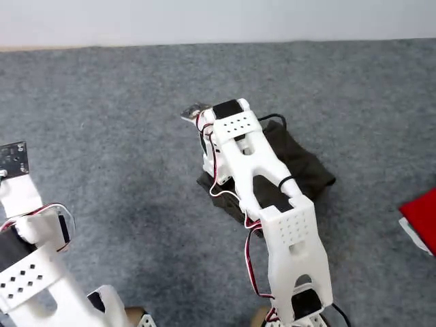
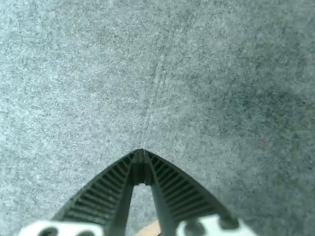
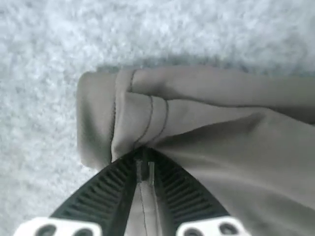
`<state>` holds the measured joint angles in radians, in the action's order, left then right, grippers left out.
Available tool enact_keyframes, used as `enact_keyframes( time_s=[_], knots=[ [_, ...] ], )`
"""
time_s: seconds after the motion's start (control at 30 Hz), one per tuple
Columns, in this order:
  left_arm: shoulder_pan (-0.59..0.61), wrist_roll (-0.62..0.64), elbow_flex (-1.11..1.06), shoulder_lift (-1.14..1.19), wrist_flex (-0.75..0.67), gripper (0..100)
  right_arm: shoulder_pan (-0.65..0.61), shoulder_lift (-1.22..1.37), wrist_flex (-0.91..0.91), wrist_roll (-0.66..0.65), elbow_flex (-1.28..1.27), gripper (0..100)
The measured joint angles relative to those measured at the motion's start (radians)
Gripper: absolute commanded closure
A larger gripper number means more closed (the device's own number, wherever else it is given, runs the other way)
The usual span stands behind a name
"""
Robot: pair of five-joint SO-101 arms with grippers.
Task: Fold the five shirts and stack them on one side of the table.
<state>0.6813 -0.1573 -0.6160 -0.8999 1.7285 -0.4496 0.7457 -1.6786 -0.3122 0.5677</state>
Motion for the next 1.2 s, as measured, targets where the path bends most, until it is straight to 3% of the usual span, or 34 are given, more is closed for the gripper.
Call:
enact_keyframes(
  time_s=[0.27,0.6,0.87,0.97,1.2],
  knots=[
    [0.0,0.0,0.0,0.0,0.0,100,0.075,-0.183,-0.017,0.032,0.0,98.9],
    [0.0,0.0,0.0,0.0,0.0,100,0.117,-0.379,-0.066,0.493,0.0,98.8],
    [0.0,0.0,0.0,0.0,0.0,100,0.163,-0.502,-0.075,0.761,-0.063,98.3],
    [0.0,0.0,0.0,0.0,0.0,100,0.183,-0.552,-0.075,0.83,-0.137,90.2],
    [0.0,0.0,0.0,0.0,0.0,100,0.183,-0.574,-0.069,1.011,-0.321,49.8]
  ],
)
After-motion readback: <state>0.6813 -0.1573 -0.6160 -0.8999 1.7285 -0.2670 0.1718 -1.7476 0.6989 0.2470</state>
